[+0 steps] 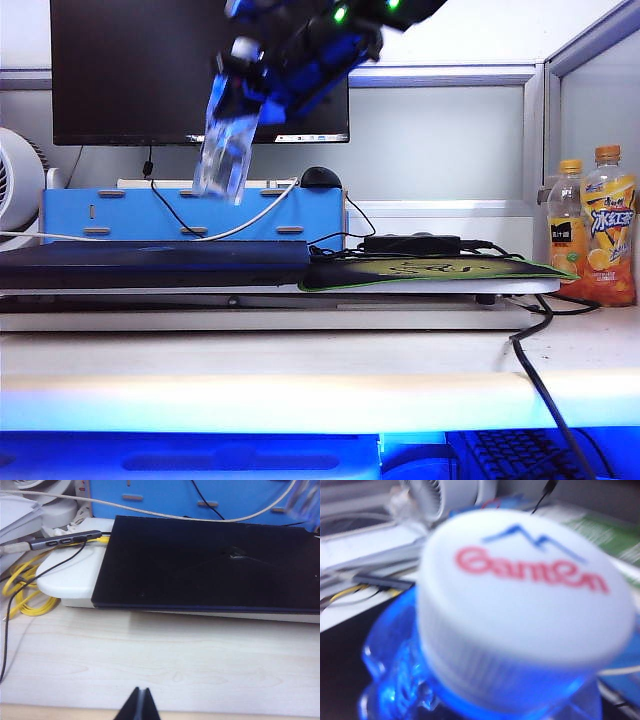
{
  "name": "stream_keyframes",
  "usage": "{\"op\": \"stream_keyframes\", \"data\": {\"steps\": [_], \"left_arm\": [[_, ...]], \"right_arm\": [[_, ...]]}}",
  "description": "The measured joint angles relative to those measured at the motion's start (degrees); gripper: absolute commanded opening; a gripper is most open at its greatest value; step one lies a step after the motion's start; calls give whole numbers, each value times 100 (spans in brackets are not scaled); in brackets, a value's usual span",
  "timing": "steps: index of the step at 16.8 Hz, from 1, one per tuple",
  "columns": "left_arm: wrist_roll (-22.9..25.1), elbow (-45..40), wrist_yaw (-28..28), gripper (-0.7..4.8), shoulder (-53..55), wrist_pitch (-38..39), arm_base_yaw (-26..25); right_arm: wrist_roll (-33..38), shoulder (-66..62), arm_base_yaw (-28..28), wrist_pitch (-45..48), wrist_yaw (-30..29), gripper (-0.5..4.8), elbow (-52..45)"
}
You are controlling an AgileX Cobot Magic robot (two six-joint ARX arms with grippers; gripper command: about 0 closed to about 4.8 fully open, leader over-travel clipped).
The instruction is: Pick up the mineral water bottle and place it on the laptop.
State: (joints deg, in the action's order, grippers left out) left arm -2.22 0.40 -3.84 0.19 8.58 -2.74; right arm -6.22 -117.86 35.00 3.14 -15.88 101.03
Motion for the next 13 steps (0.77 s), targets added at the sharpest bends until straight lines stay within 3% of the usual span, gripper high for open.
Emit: {"op": "stream_keyframes", "data": {"steps": [11,12,13], "left_arm": [[0,0,0,-2,-2,-2,0],[0,0,0,-2,0,0,0],[0,0,0,-2,-2,0,0]], "right_arm": [[-15,-361,101,-385,11,23,13],[-22,-361,103,-387,11,40,15],[-24,-361,103,-389,11,205,15]]}}
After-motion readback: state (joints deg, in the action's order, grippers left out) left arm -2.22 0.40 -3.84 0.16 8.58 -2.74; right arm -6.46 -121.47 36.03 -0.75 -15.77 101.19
